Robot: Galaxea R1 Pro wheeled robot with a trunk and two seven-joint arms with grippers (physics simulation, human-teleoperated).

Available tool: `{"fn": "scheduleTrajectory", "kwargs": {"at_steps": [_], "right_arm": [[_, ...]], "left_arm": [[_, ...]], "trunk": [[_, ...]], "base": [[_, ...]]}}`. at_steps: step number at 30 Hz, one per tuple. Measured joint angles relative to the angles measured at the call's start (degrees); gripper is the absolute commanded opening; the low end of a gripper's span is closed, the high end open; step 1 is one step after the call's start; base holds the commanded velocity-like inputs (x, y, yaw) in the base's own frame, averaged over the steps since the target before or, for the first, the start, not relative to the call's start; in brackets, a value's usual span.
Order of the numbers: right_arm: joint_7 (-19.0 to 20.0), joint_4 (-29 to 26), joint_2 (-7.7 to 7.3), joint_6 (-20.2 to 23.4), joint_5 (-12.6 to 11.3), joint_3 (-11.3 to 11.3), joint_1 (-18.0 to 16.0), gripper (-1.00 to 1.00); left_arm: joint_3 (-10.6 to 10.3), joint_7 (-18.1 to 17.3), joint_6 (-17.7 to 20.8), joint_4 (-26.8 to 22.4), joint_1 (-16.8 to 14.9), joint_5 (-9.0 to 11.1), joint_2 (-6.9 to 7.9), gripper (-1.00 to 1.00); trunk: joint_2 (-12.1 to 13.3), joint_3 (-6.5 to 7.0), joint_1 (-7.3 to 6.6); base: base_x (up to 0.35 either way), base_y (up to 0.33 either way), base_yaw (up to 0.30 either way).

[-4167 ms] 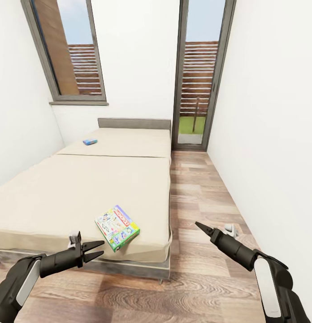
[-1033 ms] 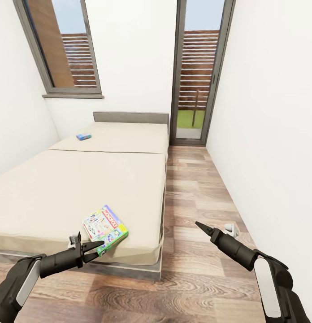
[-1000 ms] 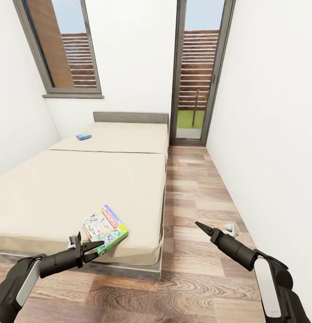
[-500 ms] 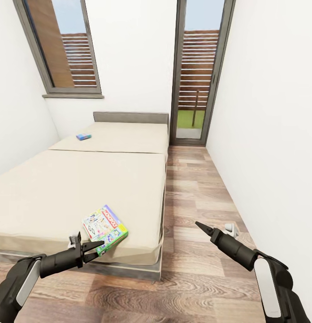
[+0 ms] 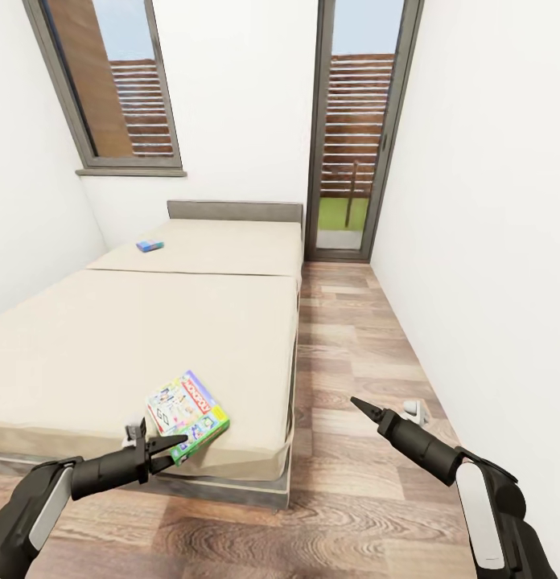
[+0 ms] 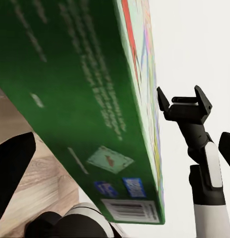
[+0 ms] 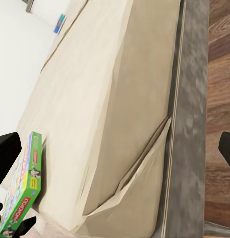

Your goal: Put all the toys in the child's room - the three board games (two on the bed and one on the table), the two jigsaw puzzles on the table, and the tennis ball on the table - inside the toy box on the table in the child's room.

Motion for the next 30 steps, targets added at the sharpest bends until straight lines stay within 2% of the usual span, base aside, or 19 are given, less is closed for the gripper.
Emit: {"fn": "scheduleTrajectory", "kwargs": {"at_steps": [27,28,30], "right_arm": [[0.00,0.00,0.00,0.00,-0.01,0.01,0.01,1.00],[0.00,0.00,0.00,0.00,0.00,0.00,0.00,1.00],[0.01,0.00,0.00,0.00,0.00,0.00,0.00,1.00]], "left_arm": [[-0.01,-0.10,-0.31,0.01,0.36,0.23,-0.02,1.00],[-0.01,-0.08,-0.31,0.01,0.36,0.24,-0.02,-1.00],[-0.02,0.07,-0.36,0.03,0.22,-0.32,-0.04,-1.00]], "trunk": [[0.00,0.00,0.01],[0.00,0.00,0.01],[0.01,0.00,0.01]], "base": [[0.006,0.000,0.000],[0.000,0.000,0.000],[0.000,0.000,0.000]]}}
